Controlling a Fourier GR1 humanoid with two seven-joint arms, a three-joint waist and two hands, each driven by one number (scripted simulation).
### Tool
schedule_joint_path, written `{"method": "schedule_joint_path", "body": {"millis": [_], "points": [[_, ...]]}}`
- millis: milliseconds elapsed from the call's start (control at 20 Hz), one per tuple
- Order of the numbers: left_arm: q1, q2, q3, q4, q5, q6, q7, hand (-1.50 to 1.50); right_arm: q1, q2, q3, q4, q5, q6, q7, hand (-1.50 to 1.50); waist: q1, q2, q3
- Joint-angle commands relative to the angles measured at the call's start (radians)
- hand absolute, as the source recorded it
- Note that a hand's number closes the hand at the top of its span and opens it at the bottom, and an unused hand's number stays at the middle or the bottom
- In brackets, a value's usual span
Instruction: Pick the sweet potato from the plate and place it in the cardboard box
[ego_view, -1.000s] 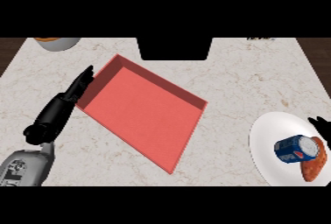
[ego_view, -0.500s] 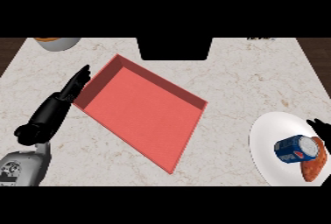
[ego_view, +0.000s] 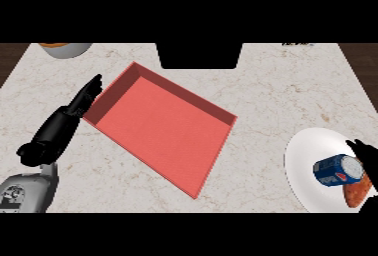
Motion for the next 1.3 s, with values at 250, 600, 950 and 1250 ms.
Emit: {"method": "schedule_joint_path", "body": {"millis": [250,600,950,1250], "points": [[0.026,-0.03,0.025,0.027,-0.032,-0.032,-0.07,0.0,-0.011,0.024,-0.071,0.132,0.041,-0.041,-0.12,-1.5,-0.001,0.0,0.0],[-0.032,-0.07,0.012,0.007,-0.054,-0.004,0.021,0.0,-0.03,0.015,-0.007,0.207,0.137,-0.214,-0.29,1.5,-0.001,0.0,0.0],[-0.037,-0.046,0.015,0.026,-0.041,-0.055,-0.017,0.0,-0.131,0.253,0.263,0.056,0.238,-0.197,-0.209,1.5,0.051,0.004,-0.003],[-0.093,-0.084,-0.052,0.022,-0.042,-0.083,-0.016,0.0,-0.295,0.548,0.563,0.06,0.27,-0.148,-0.217,1.5,0.198,0.027,-0.002]]}}
